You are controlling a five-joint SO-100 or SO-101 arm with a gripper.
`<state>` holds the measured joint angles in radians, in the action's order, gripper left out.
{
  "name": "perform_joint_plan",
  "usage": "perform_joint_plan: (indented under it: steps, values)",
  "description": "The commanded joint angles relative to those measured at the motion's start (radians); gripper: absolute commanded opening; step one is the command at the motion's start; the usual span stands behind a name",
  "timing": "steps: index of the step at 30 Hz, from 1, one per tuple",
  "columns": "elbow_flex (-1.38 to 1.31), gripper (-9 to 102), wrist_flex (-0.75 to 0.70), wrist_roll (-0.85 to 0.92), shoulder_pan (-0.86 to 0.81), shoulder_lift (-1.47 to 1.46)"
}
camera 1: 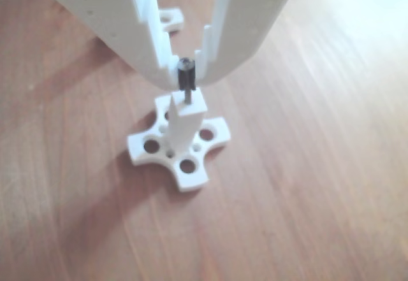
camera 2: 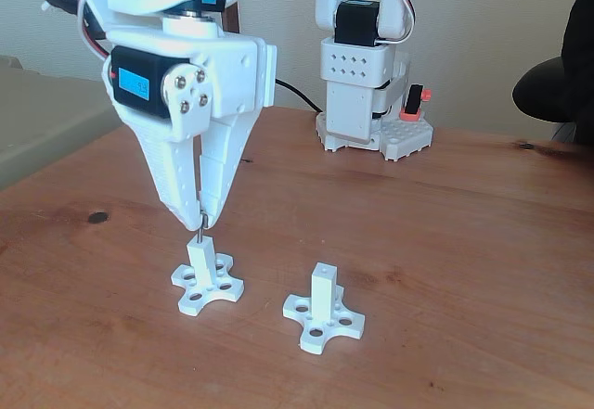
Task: Grab the screw and set it in the hole.
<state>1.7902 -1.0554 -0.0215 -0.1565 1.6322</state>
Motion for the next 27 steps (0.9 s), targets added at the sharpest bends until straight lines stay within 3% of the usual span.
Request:
perform_joint_plan:
  steps: [1,27]
  values:
    - [-0.181,-4,-0.02,0.005,0.011,0.003]
    - [-0.293,-4,-0.232,-0.02,0.063,-0.017]
